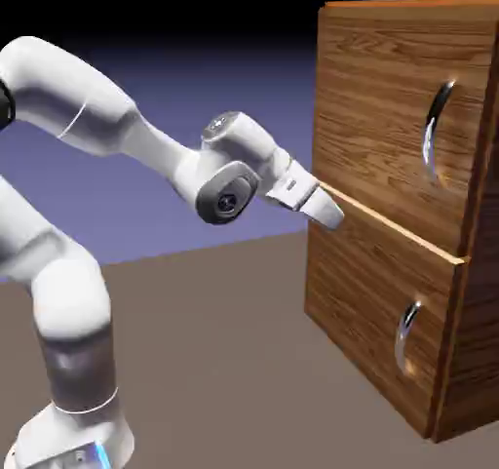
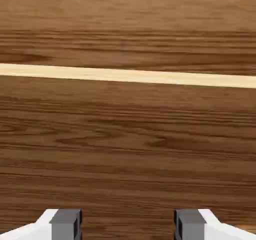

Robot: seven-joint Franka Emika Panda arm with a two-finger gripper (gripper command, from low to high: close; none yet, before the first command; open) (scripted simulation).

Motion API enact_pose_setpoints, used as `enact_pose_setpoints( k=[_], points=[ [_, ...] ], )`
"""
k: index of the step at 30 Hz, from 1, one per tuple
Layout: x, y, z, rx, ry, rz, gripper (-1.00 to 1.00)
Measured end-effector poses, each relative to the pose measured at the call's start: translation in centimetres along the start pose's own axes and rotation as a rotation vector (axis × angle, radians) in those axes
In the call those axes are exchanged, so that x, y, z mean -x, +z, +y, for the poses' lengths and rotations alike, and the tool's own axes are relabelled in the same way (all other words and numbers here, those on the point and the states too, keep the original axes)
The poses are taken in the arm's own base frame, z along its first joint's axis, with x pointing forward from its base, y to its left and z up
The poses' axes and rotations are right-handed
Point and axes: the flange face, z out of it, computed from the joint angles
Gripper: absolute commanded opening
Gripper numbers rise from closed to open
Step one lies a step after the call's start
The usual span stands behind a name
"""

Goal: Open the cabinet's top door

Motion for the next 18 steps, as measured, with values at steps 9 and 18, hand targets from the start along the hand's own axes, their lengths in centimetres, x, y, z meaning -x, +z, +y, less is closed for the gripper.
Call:
enact_pose_setpoints(
  k=[9,18],
  points=[
    [-3.3,-6.0,-3.9,-0.142,-0.071,0.117,0.00],
    [-6.5,-11.4,-4.8,-0.269,-0.102,0.237,0.00]
  ],
)
